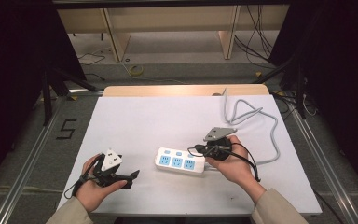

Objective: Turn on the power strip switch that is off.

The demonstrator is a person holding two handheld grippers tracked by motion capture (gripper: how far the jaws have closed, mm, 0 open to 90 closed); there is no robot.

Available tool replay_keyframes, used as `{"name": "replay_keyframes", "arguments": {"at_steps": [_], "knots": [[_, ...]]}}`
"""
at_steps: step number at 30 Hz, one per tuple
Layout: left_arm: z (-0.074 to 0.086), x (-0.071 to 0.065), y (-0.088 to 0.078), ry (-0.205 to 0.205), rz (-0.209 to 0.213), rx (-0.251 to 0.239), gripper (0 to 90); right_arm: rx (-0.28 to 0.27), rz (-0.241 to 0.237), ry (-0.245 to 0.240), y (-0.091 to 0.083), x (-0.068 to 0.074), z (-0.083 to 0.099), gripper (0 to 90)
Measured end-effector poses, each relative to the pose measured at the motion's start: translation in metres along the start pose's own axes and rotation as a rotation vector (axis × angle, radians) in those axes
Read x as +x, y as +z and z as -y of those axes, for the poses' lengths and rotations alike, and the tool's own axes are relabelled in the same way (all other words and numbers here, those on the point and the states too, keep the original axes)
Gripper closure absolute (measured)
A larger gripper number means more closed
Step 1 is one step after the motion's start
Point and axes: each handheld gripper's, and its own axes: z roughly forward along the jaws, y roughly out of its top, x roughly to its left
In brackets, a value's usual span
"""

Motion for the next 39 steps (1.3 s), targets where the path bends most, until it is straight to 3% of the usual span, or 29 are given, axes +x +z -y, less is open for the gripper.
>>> {"name": "replay_keyframes", "arguments": {"at_steps": [39], "knots": [[0.0, -0.001, 0.001, -0.006, 0.003, -0.004, 16.0, 0.023, -0.025, -0.003, 0.016, 0.001, -0.011, 90.0]]}}
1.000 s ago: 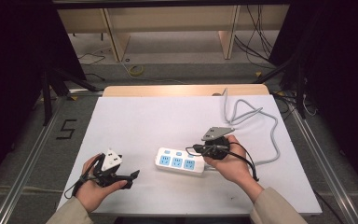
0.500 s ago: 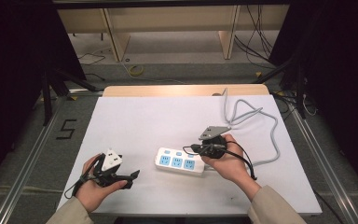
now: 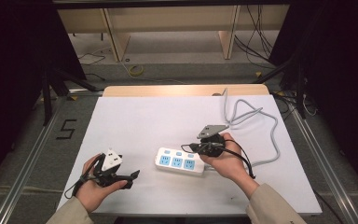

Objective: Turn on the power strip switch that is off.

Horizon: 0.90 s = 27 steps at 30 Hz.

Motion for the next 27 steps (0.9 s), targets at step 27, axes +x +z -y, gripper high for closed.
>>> {"name": "replay_keyframes", "arguments": {"at_steps": [27], "knots": [[0.0, 0.0, 0.0, -0.001, 0.002, 0.003, 16.1, 0.027, -0.023, -0.015, 0.018, 0.004, -0.01, 90.0]]}}
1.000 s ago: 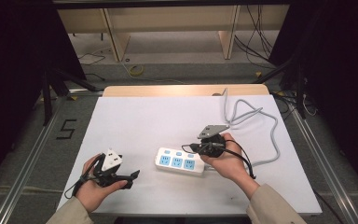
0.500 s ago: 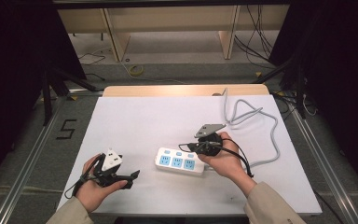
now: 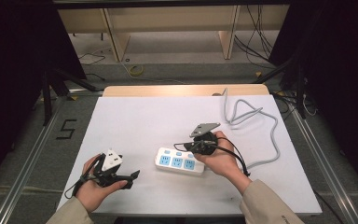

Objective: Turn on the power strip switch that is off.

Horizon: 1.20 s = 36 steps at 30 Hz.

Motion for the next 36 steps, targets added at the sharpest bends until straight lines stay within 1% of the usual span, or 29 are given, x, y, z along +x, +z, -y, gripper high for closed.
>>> {"name": "replay_keyframes", "arguments": {"at_steps": [11, 14, 23, 24, 28, 33, 34, 35, 36], "knots": [[0.0, 0.0, 0.0, 0.001, 0.001, 0.001, 16.1, 0.015, -0.012, -0.02, 0.009, 0.003, -0.005, 90.0], [0.0, 0.0, 0.0, 0.002, 0.001, 0.001, 16.1, 0.018, -0.012, -0.015, 0.011, 0.004, -0.006, 90.0], [0.0, 0.0, 0.0, 0.003, 0.001, 0.003, 16.1, 0.03, -0.02, -0.03, 0.017, 0.006, -0.009, 90.0], [0.0, 0.0, 0.0, 0.006, 0.002, 0.006, 16.1, 0.028, -0.021, -0.025, 0.018, 0.007, -0.01, 90.0], [0.0, 0.0, 0.0, 0.006, 0.002, 0.006, 16.1, 0.037, -0.027, -0.039, 0.022, 0.008, -0.011, 90.0], [0.0, 0.0, 0.0, 0.006, 0.002, 0.004, 16.1, 0.049, -0.026, -0.039, 0.028, 0.009, -0.012, 90.0], [0.0, 0.0, 0.0, 0.003, 0.002, 0.001, 16.1, 0.054, -0.03, -0.047, 0.029, 0.009, -0.012, 90.0], [0.0, 0.0, 0.0, 0.003, 0.002, 0.001, 16.1, 0.052, -0.029, -0.039, 0.03, 0.009, -0.012, 90.0], [0.0, 0.0, 0.0, 0.006, 0.003, 0.004, 16.1, 0.057, -0.03, -0.046, 0.03, 0.009, -0.012, 90.0]]}}
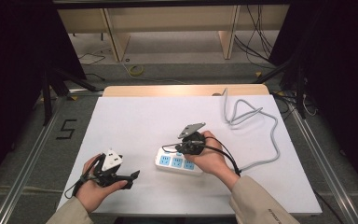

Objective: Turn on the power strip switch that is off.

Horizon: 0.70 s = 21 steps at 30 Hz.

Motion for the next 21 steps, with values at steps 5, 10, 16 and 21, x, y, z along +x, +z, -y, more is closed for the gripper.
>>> {"name": "replay_keyframes", "arguments": {"at_steps": [5, 10, 16, 21], "knots": [[0.0, 0.0, 0.0, 0.001, 0.0, 0.002, 16.1, 0.005, -0.001, 0.002, 0.002, -0.001, -0.001, 90.0], [0.0, 0.0, 0.0, 0.003, 0.0, 0.001, 16.1, 0.023, -0.005, -0.002, 0.005, -0.001, -0.002, 90.0], [0.0, 0.0, 0.0, -0.003, 0.001, -0.002, 16.1, 0.034, -0.003, 0.003, 0.008, -0.001, -0.003, 90.0], [0.0, 0.0, 0.0, -0.004, 0.0, -0.004, 16.1, 0.047, -0.004, -0.003, 0.011, -0.001, -0.003, 90.0]]}}
